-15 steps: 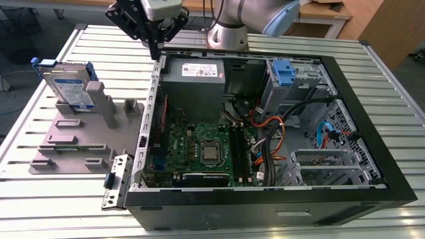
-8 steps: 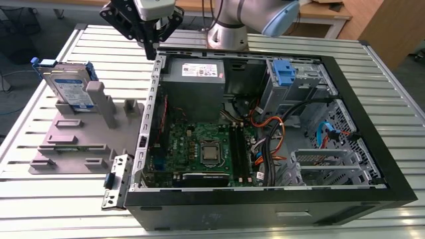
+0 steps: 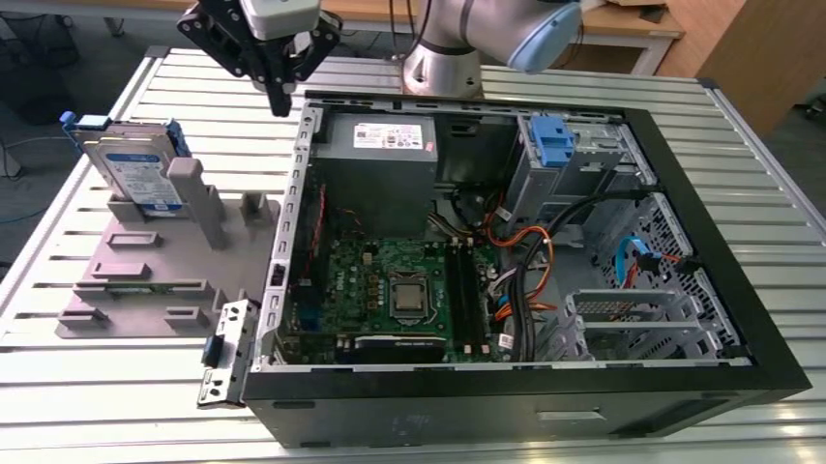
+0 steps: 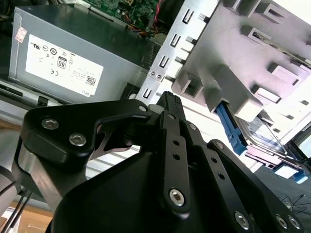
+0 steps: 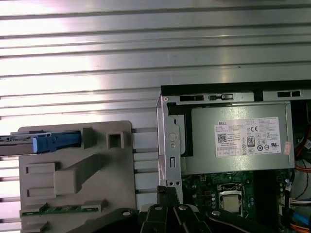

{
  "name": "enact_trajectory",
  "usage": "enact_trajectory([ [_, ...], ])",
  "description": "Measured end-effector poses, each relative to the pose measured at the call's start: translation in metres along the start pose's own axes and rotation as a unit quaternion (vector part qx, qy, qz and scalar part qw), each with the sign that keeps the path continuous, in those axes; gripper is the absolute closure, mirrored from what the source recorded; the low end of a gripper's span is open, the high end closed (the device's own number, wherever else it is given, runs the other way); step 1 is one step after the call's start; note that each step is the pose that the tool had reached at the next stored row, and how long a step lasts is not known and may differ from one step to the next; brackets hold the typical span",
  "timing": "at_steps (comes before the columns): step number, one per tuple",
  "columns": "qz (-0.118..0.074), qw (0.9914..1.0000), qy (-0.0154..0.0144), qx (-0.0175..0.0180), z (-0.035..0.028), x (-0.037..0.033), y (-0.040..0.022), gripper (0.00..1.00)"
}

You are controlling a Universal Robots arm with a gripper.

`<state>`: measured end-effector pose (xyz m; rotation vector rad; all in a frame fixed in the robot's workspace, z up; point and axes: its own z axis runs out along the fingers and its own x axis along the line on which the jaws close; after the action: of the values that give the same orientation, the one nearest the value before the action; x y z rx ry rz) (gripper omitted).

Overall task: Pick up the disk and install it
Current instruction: 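Reach for the disk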

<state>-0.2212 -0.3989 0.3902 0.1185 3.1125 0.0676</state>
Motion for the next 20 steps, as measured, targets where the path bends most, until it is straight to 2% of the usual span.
enact_trajectory([
  [4, 0.0, 1.0, 0.0, 0.0, 0.0, 0.0047, -0.0003, 0.89],
  [13, 0.0, 1.0, 0.0, 0.0, 0.0, 0.0055, -0.0004, 0.89],
  [20, 0.0, 1.0, 0.0, 0.0, 0.0, 0.0116, -0.0009, 0.89],
])
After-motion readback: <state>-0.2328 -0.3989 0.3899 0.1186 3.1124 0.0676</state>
